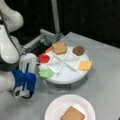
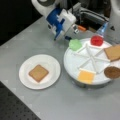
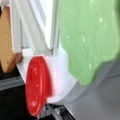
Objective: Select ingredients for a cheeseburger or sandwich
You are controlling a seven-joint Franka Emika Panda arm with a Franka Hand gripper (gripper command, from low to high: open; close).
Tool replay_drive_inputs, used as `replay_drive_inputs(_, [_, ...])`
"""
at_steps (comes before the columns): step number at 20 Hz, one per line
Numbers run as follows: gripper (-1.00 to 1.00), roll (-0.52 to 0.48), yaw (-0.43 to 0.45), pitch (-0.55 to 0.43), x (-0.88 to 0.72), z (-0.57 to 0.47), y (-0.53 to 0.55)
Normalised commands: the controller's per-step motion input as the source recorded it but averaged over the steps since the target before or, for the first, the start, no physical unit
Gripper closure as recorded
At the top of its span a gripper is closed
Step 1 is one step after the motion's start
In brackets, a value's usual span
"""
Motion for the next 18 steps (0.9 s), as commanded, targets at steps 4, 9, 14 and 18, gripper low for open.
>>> replay_drive_inputs(4, [-1.0,0.216,0.088,-0.073,0.3,-0.12,-0.13])
replay_drive_inputs(9, [-1.0,0.186,0.087,-0.074,0.28,-0.12,-0.16])
replay_drive_inputs(14, [-1.0,0.167,0.09,-0.069,0.25,-0.12,-0.17])
replay_drive_inputs(18, [-1.0,0.153,0.087,-0.066,0.25,-0.14,-0.2])
